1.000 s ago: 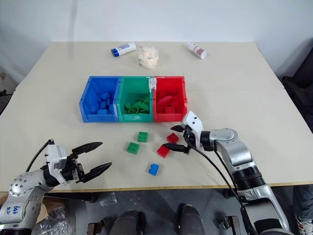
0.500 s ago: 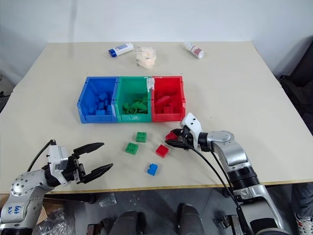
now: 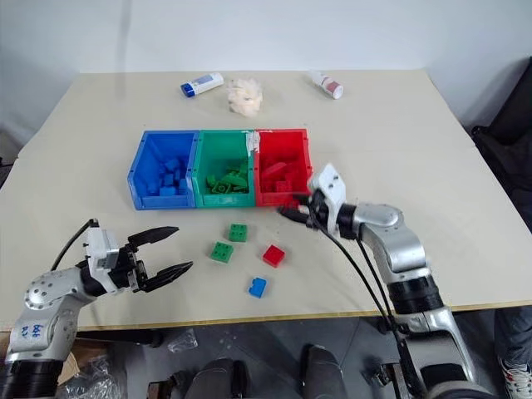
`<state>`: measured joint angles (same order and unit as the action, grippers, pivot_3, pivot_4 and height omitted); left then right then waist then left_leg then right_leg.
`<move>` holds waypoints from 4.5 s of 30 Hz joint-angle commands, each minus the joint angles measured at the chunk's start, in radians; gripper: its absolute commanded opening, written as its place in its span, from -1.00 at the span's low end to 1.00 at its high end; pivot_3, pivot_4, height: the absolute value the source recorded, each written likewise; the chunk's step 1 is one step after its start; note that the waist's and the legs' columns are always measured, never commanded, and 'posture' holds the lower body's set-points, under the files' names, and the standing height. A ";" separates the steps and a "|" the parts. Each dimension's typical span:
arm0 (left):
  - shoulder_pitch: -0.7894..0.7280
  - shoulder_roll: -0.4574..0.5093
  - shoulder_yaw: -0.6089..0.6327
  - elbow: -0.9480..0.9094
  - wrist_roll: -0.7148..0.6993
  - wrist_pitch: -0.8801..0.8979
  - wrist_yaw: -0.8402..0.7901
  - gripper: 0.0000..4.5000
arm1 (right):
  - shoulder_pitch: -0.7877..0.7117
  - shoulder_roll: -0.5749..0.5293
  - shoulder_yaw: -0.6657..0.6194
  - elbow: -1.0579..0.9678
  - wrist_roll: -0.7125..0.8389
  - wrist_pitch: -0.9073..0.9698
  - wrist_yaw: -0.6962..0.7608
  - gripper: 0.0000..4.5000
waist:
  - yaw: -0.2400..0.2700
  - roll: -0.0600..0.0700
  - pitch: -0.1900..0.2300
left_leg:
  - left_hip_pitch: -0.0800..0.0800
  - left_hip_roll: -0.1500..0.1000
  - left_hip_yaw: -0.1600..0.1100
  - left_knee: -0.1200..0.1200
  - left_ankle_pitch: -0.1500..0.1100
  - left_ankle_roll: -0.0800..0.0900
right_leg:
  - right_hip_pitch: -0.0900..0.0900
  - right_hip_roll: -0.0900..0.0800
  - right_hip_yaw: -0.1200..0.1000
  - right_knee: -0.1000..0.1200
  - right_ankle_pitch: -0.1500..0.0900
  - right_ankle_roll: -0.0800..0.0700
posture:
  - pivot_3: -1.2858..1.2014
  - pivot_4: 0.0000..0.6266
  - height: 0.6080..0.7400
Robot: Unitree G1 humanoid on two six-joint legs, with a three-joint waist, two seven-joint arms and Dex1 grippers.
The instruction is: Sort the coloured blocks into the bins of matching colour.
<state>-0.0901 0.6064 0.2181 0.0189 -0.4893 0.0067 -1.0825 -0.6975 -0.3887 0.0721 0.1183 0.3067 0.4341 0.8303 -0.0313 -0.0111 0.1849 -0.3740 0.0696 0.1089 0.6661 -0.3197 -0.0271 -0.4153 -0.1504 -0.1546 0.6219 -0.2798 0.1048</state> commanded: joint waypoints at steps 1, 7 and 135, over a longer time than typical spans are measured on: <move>-0.042 0.005 -0.013 0.023 0.006 -0.022 -0.023 1.00 | -0.121 0.057 -0.036 0.111 -0.038 -0.087 -0.101 -0.33 | -0.002 0.000 0.000 | 0.000 0.000 0.000 0.000 0.000 0.000 | 0.000 0.000 0.000 0.000 0.000 0.000 | 0.03 -0.52 1.00; -0.120 -0.011 -0.049 0.093 0.027 -0.048 -0.046 1.00 | -0.242 0.109 -0.064 0.351 -0.098 -0.241 -0.201 0.41 | 0.004 0.000 0.000 | -0.002 0.000 0.002 -0.002 0.000 -0.001 | -0.002 0.000 0.000 -0.001 0.000 0.000 | 0.03 -0.52 1.00; 0.168 0.040 0.007 -0.095 -0.011 -0.059 -0.106 1.00 | 0.447 -0.376 -0.130 -0.290 0.121 -0.126 0.300 0.99 | 0.006 -0.001 0.000 | 0.002 0.001 0.016 0.001 -0.003 0.003 | -0.009 0.000 0.015 -0.001 0.002 0.002 | 0.03 -0.52 1.00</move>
<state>0.0634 0.6375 0.2123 -0.0109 -0.4751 -0.0621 -1.1973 -0.2377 -0.7655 -0.0470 -0.1505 0.4095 0.3077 1.1311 -0.0254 -0.0122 0.1848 -0.3723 0.0702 0.1251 0.6667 -0.3232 -0.0242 -0.4247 -0.1499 -0.1391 0.6206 -0.2781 0.1072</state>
